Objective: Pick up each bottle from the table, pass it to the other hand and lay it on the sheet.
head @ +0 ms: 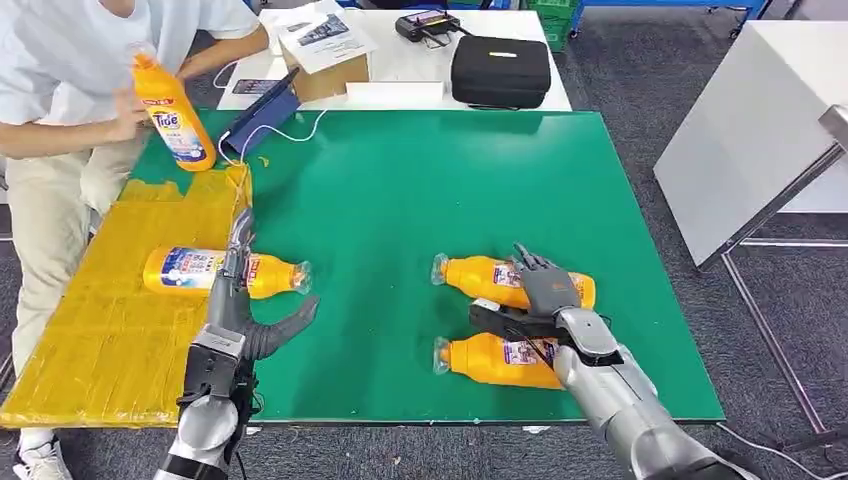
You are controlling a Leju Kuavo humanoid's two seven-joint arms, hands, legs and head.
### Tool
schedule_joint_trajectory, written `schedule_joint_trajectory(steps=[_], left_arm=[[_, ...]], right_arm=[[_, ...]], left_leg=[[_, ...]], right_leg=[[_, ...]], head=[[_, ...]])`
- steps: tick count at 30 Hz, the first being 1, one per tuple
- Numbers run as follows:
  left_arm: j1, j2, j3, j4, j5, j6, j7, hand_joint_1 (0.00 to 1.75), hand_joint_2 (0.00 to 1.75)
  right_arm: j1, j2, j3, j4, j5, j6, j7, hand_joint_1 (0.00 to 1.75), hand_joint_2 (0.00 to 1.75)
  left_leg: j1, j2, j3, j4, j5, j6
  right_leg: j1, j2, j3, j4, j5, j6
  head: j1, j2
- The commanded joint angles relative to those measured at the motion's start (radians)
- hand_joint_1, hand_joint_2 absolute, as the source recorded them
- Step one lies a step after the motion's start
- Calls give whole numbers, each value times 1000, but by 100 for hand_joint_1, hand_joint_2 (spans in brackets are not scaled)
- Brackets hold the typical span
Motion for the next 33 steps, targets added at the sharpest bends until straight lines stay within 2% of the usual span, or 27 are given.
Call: schedule_joint_trajectory(steps=[1,10,14,16,18,19,21,23,29,33], left_arm=[[-31,-4,-7,62,9,-1,10,0,175],[-14,-5,2,39,8,-14,20,0,175],[-19,5,-19,49,-3,-57,43,0,175],[-36,4,-24,81,-2,-69,48,0,175],[-54,14,-44,106,3,-107,57,0,175],[-58,12,-44,111,3,-106,56,0,175],[-83,16,-67,138,17,-144,64,0,175],[-103,15,-85,161,18,-157,68,0,175],[-133,13,-105,190,26,-183,85,0,175],[-135,13,-105,191,26,-183,85,0,175]], right_arm=[[-13,8,29,74,4,-20,20,175,175],[34,41,-19,-66,3,-119,24,175,175],[138,95,-90,-313,-64,-320,-75,175,175],[198,106,-100,-477,-76,-333,-90,175,175],[238,127,-107,-582,-130,-403,-156,175,175],[240,128,-106,-592,-128,-399,-153,175,175],[271,146,-103,-666,-183,-453,-218,175,175],[285,157,-92,-697,-207,-465,-242,175,175],[298,177,-38,-709,-292,-416,-306,171,175],[301,180,-35,-706,-290,-417,-305,171,175]], left_leg=[[1,-1,3,0,-1,-1],[2,0,5,0,-3,-3],[1,0,2,0,-2,-2],[2,1,3,1,-4,-3],[1,0,0,1,-3,-3],[2,-1,2,1,-5,-3],[2,-3,1,1,-4,-3],[1,-3,-3,0,-1,-1],[1,-2,-2,0,-2,-2],[1,-1,-1,0,-2,-2]], right_leg=[[1,1,4,-1,-1,-1],[2,3,6,-1,-2,-2],[1,3,3,0,-2,-2],[2,4,3,1,-3,-2],[1,3,1,1,-3,-2],[2,3,3,1,-5,-3],[2,0,2,1,-4,-2],[1,-1,-3,1,-2,-1],[1,0,-1,0,-3,-2],[1,1,-1,0,-2,-2]], head=[[0,0],[0,0],[0,0],[0,0],[0,0],[-1,0],[0,0],[0,0],[0,0],[0,0]])
